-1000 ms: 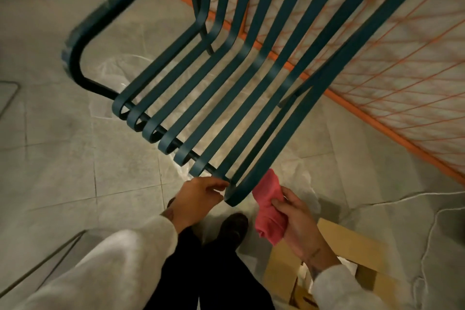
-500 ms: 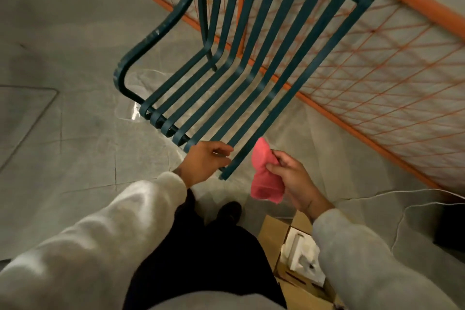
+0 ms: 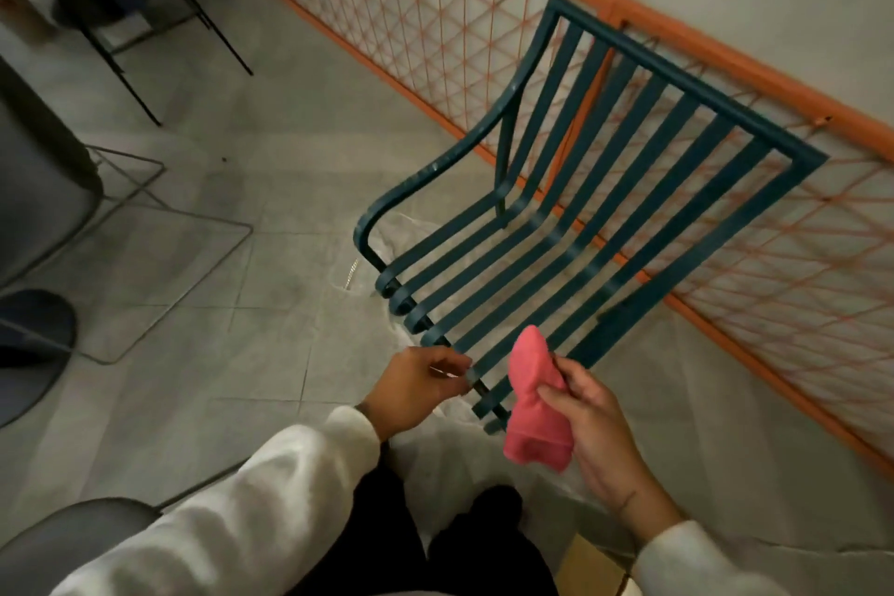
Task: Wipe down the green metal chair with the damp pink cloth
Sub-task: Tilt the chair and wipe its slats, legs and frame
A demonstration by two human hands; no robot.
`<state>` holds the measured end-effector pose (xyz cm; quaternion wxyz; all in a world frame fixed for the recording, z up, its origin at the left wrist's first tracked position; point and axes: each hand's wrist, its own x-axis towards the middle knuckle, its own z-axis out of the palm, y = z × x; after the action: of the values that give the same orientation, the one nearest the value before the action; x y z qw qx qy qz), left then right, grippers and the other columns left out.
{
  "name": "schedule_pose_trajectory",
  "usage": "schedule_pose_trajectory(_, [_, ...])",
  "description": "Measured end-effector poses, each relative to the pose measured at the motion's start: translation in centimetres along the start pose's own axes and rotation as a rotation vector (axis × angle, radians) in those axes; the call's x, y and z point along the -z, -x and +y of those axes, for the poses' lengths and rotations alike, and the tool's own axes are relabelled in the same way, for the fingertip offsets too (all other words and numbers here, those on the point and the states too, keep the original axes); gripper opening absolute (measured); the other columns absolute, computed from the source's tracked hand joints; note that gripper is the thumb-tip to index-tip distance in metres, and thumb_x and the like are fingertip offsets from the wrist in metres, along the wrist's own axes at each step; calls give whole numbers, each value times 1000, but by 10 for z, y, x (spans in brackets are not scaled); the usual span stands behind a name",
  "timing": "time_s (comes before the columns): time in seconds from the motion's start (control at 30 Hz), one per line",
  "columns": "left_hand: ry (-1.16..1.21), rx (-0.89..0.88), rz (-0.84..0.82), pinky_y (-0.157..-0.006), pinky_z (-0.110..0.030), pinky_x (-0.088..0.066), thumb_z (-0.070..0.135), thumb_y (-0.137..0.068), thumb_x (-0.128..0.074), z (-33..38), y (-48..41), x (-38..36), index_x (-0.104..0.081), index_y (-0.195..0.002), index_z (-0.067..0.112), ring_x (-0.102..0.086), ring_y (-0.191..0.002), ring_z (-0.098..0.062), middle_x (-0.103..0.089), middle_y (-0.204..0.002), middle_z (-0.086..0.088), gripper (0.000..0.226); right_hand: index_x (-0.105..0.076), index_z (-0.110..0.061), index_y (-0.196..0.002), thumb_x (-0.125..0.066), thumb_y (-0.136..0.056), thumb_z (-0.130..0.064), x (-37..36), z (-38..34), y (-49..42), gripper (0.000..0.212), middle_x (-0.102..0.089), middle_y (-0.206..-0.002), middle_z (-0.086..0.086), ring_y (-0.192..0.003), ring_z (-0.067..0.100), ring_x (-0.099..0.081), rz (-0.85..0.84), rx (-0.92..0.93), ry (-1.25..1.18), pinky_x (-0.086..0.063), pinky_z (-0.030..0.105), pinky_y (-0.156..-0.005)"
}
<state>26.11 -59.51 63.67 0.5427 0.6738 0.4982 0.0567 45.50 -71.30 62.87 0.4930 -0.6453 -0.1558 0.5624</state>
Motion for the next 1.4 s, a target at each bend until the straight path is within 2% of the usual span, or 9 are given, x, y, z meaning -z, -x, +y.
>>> schedule_pose_trajectory(0.13, [55, 14, 82, -87, -18, -54, 17, -82, -75, -8, -10, 37, -72, -110, 17, -69, -94, -5, -73, -103, 3, 28, -64, -25, -121, -61, -86, -4, -38, -16, -13, 40, -68, -115, 6, -103, 30, -64, -61, -40, -23, -51, 36, -78])
schedule_pose_trajectory(0.27, [118, 41, 147, -76, -9, -50, 17, -84, -74, -28, -24, 83, -73, -108, 18, -67, -86, 1, -73, -100, 5, 24, -65, -28, -118, -61, -86, -6, -79, -31, -35, 39, -69, -114, 7, -104, 32, -64, -53, -60, 1, -52, 41, -82])
schedule_pose_trajectory(0.33, [159, 45, 164, -76, -9, -51, 16, -84, -73, -40, -35, 111, -73, -109, 17, -68, -85, 0, -73, -101, 3, 24, -65, -29, -118, -61, -88, -9, -102, -41, -49, 36, -69, -112, 6, -102, 31, -64, -39, -55, 26, -54, 44, -84])
schedule_pose_trajectory(0.5, [217, 44, 99, -83, -18, -53, 17, -84, -73, -63, -78, 191, -72, -108, 20, -67, -88, 2, -73, -99, 9, 25, -67, -34, -110, -62, -88, -13, -177, -72, -88, 31, -67, -114, 5, -103, 30, -62, 60, -7, 70, -51, 48, -90])
schedule_pose_trajectory(0.73, [175, -18, -17, -69, -9, -50, 12, -84, -72, -64, -137, 301, -72, -104, 21, -66, -79, 7, -72, -93, 12, 22, -68, -39, -104, -65, -86, -15, -280, -103, -142, 30, -65, -116, 1, -107, 30, -59, 194, 34, 61, -49, 50, -94])
schedule_pose_trajectory(0.83, [193, -74, 0, -77, -12, -53, 9, -83, -73, -51, -156, 332, -73, -101, 20, -66, -80, 9, -72, -91, 13, 22, -65, -37, -112, -64, -87, -18, -300, -125, -153, 31, -65, -117, 1, -106, 29, -60, 233, 66, 64, -50, 49, -94])
schedule_pose_trajectory(0.97, [228, -125, -12, -90, -27, -54, 10, -82, -74, -18, -183, 354, -74, -105, 17, -68, -88, -3, -74, -97, 4, 24, -69, -33, -108, -64, -87, -11, -304, -168, -163, 30, -68, -114, 1, -107, 28, -62, 288, 143, 41, -48, 47, -97])
schedule_pose_trajectory(1.17, [217, -284, -81, -82, -21, -54, 12, -85, -71, 60, -222, 358, -71, -111, 17, -68, -94, -9, -73, -101, 3, 26, -67, -34, -112, -65, -87, -15, -275, -225, -179, 31, -67, -118, -4, -108, 22, -63, 377, 298, 62, -47, 48, -100])
schedule_pose_trajectory(1.4, [158, -391, -125, -89, -31, -54, 15, -86, -71, 127, -276, 344, -71, -99, 28, -68, -94, -9, -73, -96, 10, 19, -63, -47, -101, -63, -90, -20, -219, -284, -209, 30, -65, -116, -10, -106, 17, -62, 529, 418, 126, -51, 42, -94])
